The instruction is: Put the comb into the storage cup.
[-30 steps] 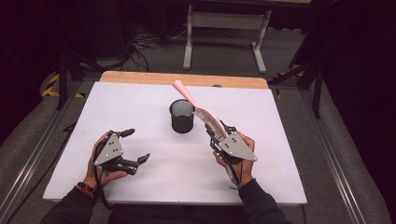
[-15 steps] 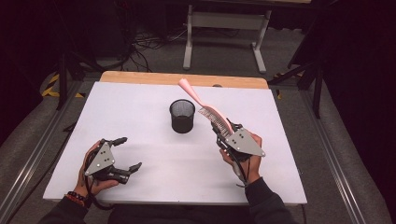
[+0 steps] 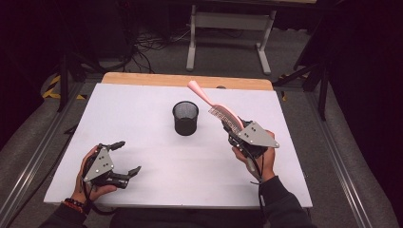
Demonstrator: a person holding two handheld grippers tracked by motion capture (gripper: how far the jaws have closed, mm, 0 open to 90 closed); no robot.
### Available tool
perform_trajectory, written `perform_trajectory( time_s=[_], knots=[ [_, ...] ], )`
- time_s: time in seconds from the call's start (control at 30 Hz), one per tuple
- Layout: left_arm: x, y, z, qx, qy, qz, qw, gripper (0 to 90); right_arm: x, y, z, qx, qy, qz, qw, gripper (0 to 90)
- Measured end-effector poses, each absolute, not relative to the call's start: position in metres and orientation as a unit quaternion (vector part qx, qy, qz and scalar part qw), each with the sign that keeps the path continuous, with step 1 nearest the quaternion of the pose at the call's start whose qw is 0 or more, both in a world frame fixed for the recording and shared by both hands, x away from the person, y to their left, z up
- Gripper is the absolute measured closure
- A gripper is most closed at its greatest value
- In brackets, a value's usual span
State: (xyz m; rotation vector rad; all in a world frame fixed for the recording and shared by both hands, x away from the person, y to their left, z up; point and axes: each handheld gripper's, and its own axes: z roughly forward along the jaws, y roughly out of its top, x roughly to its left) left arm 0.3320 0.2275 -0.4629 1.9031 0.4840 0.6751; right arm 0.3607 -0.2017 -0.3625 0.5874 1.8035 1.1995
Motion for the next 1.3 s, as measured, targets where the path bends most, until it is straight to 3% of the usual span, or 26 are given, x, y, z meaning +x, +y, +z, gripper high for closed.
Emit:
perform_trajectory(
  time_s=[0.67,1.3],
  knots=[
    [0.334,0.222,-0.466,0.799,0.196,0.271,0.499,5.4,0.376,-0.206,-0.342,0.245,0.767,0.440,0.397,64.0],
    [0.334,0.220,-0.466,0.802,0.189,0.261,0.502,5.7,0.389,-0.183,-0.343,0.267,0.780,0.426,0.371,64.0]
  ],
)
